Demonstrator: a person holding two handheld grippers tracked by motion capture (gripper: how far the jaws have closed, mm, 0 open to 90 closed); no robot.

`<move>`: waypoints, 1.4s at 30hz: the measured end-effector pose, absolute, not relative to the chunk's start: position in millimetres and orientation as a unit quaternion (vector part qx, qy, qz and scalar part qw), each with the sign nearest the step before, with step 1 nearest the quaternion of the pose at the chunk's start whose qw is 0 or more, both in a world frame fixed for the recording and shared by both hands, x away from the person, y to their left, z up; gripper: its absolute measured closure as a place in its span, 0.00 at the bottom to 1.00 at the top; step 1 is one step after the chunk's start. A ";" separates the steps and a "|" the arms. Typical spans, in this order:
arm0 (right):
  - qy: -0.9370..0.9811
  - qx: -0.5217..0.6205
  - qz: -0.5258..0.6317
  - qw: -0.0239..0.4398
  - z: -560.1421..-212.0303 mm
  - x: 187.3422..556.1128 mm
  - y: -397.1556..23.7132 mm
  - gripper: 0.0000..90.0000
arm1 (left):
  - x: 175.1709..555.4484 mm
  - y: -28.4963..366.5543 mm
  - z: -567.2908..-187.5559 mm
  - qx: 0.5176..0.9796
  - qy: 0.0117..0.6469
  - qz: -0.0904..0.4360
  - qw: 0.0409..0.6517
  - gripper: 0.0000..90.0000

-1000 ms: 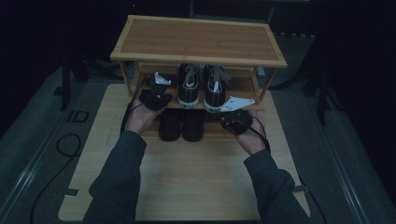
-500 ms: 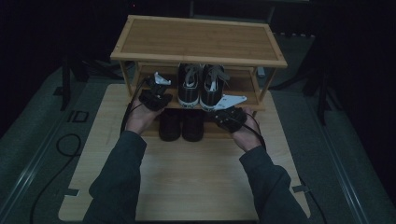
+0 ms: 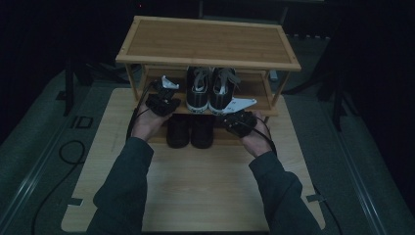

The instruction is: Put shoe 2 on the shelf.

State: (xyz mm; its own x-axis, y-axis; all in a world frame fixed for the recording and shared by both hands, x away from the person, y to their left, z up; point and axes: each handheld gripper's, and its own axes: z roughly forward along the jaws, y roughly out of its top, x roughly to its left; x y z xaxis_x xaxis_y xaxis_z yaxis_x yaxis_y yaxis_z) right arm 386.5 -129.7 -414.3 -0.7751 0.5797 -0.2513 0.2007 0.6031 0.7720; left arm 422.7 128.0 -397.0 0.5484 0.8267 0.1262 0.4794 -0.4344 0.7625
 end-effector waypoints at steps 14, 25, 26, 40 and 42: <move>0.864 0.225 0.380 0.242 -419.3 380.3 -140.2 1.00 | 419.1 116.4 -394.6 0.816 0.390 0.266 0.335 1.00; 0.866 0.246 0.368 0.233 -434.2 376.4 -166.5 0.99 | 417.6 112.3 -395.4 0.815 0.383 0.264 0.346 1.00; 0.866 0.245 0.368 0.233 -435.2 376.7 -168.4 0.99 | 417.6 112.3 -395.6 0.815 0.383 0.264 0.346 1.00; 0.876 0.249 0.350 0.221 -449.9 376.1 -170.9 0.97 | 410.0 119.9 -391.9 0.814 0.386 0.268 0.342 0.97; 0.877 0.249 0.347 0.220 -452.6 376.3 -171.0 0.96 | 407.5 121.8 -390.7 0.814 0.386 0.271 0.340 0.97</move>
